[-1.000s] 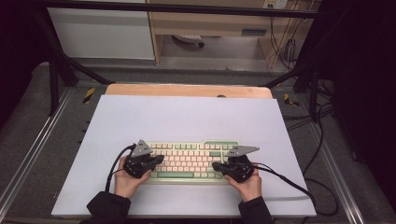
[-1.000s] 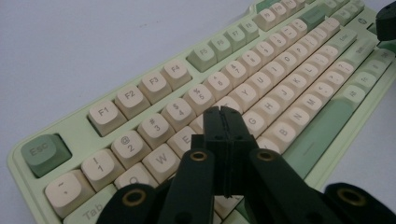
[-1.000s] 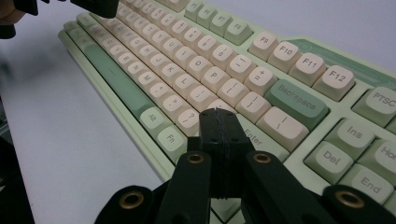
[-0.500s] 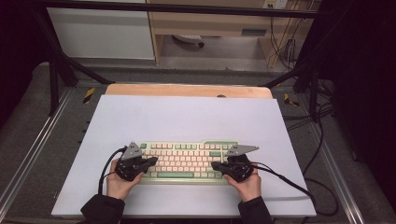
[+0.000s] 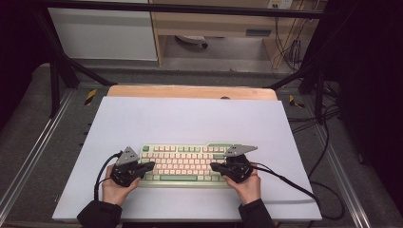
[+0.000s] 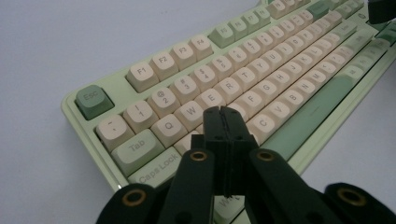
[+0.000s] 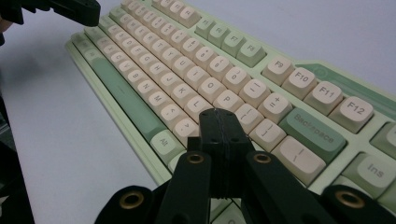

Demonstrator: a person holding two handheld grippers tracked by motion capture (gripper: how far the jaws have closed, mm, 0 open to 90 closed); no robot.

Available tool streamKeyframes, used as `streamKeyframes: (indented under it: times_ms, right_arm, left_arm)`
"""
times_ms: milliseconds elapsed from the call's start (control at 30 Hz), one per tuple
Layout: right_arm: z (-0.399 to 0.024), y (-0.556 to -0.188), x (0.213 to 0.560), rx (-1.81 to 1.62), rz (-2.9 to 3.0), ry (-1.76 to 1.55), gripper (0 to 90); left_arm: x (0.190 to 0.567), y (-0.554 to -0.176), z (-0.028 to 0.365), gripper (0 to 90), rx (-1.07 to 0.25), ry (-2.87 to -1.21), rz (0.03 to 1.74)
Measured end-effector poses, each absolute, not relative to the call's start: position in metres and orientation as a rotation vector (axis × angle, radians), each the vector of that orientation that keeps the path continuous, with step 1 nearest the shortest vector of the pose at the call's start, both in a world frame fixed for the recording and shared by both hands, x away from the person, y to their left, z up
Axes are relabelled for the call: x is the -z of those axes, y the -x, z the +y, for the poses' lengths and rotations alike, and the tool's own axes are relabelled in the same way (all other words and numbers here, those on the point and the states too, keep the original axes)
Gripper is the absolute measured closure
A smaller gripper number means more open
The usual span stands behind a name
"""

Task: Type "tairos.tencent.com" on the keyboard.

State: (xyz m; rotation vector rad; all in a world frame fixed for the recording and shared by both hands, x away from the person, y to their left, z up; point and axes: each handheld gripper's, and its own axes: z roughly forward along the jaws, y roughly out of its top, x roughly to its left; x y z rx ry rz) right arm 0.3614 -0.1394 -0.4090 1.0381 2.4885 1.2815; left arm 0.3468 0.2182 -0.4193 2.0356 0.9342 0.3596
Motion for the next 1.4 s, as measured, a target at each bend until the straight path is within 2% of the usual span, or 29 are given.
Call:
streamKeyframes:
  times_ms: [500, 800, 1400]
  right_arm:
    - [-0.113, -0.378, 0.407, -1.276, 2.486, -1.026, 90.0]
    - [-0.097, -0.389, 0.418, -1.258, 2.496, -1.041, 90.0]
    - [-0.090, -0.395, 0.433, -1.241, 2.504, -1.057, 90.0]
  left_arm:
    - [0.422, -0.346, 0.224, 90.0, -0.349, -2.031, 0.944]
    - [0.423, -0.346, 0.223, 90.0, -0.348, -2.034, 0.942]
    - [0.425, -0.346, 0.223, 90.0, -0.349, -2.042, 0.943]
